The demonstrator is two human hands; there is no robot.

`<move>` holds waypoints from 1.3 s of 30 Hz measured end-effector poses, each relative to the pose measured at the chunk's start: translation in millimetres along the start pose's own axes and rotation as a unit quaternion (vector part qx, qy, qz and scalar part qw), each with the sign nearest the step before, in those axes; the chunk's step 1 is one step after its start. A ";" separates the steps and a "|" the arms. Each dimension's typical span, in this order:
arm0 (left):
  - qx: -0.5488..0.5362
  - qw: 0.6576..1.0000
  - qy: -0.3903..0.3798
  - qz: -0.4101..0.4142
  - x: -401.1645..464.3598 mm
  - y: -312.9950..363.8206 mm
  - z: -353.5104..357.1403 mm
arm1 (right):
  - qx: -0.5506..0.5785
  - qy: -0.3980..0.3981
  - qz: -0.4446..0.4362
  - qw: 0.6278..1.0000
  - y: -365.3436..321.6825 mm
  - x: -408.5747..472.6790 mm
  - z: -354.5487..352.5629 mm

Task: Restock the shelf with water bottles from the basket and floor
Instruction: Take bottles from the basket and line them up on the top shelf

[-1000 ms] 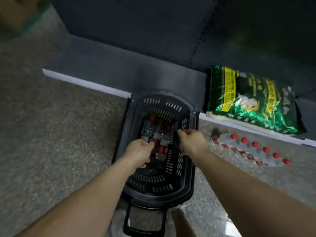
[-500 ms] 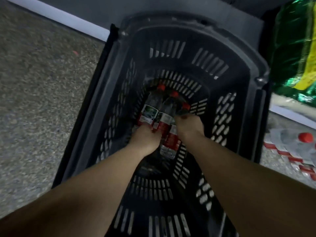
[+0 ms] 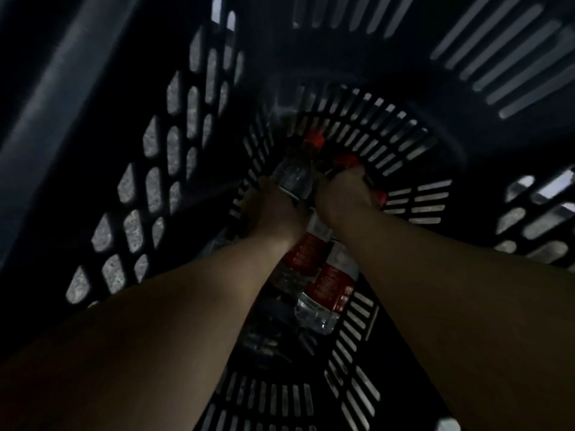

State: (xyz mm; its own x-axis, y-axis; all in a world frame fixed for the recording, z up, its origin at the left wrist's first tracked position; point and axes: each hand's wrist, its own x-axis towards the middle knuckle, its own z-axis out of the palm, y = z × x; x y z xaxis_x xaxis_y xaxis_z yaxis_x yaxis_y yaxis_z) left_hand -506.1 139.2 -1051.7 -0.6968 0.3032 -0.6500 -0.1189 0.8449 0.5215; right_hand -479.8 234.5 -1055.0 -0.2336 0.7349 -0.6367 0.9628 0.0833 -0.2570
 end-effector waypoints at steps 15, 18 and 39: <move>-0.326 0.926 -0.191 0.002 -157.7 119.9 -155.7 | 0.240 0.064 -0.173 0.953 -19.4 -180.9 -227.1; -0.365 0.872 -0.325 -0.003 -216.2 167.7 -214.0 | 0.292 0.044 -0.203 0.934 -46.1 -243.0 -321.2; -0.390 0.723 -0.516 0.243 -646.3 450.6 -508.2 | 0.409 0.051 -0.228 0.882 -115.8 -697.4 -715.8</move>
State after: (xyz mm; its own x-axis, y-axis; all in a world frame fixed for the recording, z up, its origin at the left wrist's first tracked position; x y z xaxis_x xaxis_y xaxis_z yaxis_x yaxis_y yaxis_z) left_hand -468.9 99.9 -115.8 0.0608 0.9879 -0.1427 -0.6802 0.1456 0.7184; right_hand -331.2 194.1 -60.8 -0.5175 0.8109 -0.2732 0.3412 -0.0973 -0.9350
